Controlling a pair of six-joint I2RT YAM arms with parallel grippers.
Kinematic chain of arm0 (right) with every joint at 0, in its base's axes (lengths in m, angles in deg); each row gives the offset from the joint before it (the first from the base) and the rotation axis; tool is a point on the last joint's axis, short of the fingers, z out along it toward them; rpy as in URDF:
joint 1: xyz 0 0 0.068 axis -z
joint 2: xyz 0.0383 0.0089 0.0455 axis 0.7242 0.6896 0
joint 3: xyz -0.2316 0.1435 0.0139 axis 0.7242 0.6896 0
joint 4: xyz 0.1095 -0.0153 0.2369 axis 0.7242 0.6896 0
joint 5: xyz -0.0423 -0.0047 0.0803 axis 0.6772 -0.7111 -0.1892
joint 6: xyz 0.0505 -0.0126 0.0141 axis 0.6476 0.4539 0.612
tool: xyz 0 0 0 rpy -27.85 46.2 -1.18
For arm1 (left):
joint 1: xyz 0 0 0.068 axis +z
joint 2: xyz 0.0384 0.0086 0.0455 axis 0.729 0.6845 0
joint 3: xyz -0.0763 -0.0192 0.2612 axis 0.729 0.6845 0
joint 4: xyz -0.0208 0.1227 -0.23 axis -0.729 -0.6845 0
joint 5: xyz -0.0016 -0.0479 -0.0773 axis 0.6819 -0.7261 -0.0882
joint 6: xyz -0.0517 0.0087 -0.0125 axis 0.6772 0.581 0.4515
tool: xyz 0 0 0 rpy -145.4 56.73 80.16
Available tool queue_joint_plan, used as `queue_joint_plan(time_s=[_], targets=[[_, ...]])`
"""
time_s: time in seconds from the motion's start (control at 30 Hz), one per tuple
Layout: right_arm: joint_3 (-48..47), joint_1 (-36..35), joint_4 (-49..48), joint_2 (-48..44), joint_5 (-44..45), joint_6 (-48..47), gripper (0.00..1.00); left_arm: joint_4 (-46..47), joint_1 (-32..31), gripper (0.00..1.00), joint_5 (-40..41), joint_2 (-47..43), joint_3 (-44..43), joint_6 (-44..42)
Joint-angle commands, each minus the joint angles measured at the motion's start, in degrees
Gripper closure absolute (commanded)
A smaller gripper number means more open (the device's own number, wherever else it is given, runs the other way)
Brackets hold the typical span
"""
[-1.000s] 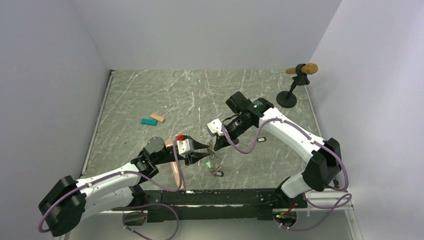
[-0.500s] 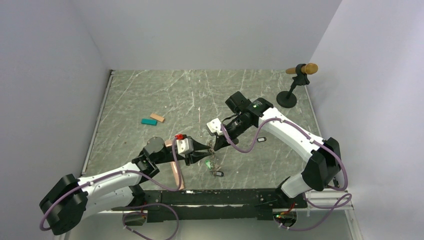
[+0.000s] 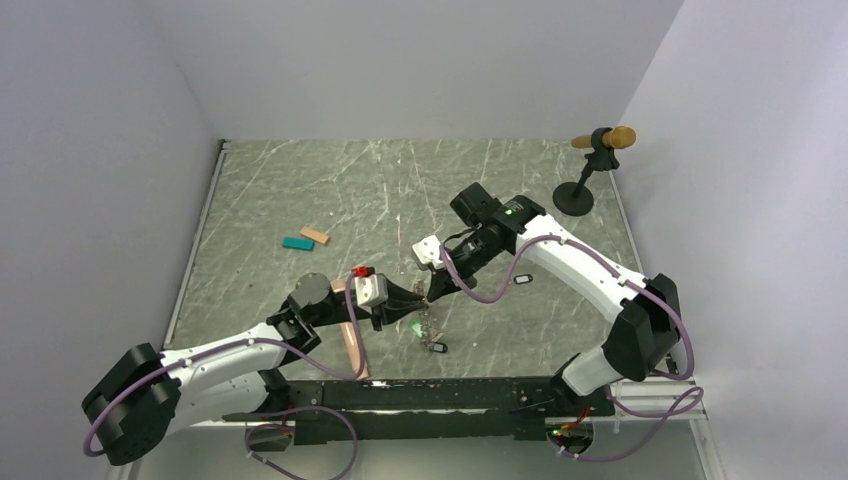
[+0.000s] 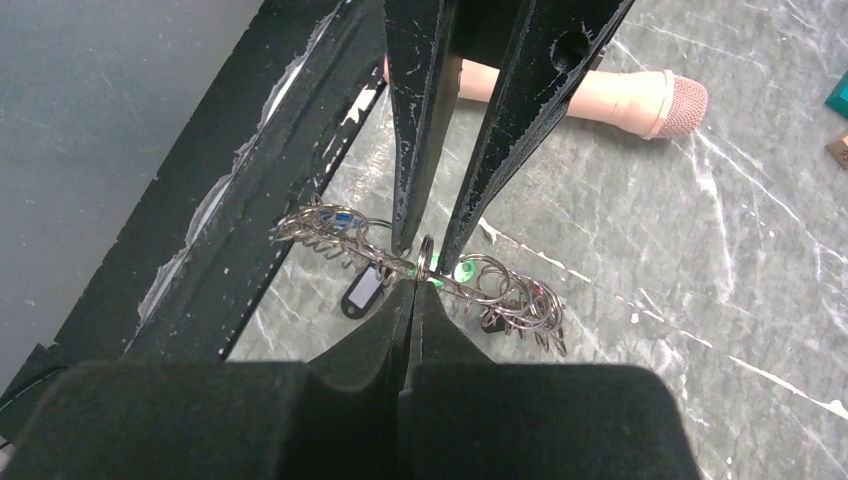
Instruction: Put the keys on the keyring
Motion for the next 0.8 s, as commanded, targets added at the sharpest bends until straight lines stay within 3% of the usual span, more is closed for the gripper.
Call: queue_joint_plan(time_s=[0.0, 0.13, 0.23, 0.4, 0.77], targets=[[-1.0, 0.0, -1.7, -0.2, -2.8, -0.2, 1.0, 3.7, -0.3, 0.76, -0.4, -0.3, -1.7, 2.5], [-1.0, 0.0, -1.7, -0.1, -3.0, 0.0, 1.0, 3.0, -0.4, 0.84, -0.8, 0.0, -1.9, 2.4], [-1.1, 0.0, -1.7, -0.1, -3.2, 0.2, 1.0, 2.4, -0.4, 0.99, -1.1, 0.4, -2.2, 2.2], [-1.9, 0.0, -1.0, 0.4, -3.6, 0.9, 0.99, 1.2, -0.5, 1.0, 1.2, -0.4, -1.9, 2.0], [-3.2, 3.6, 3.1, -1.3, -9.2, -0.7, 0.59, 11.5, -0.5, 1.0, 5.0, -9.5, 7.3, 1.6]])
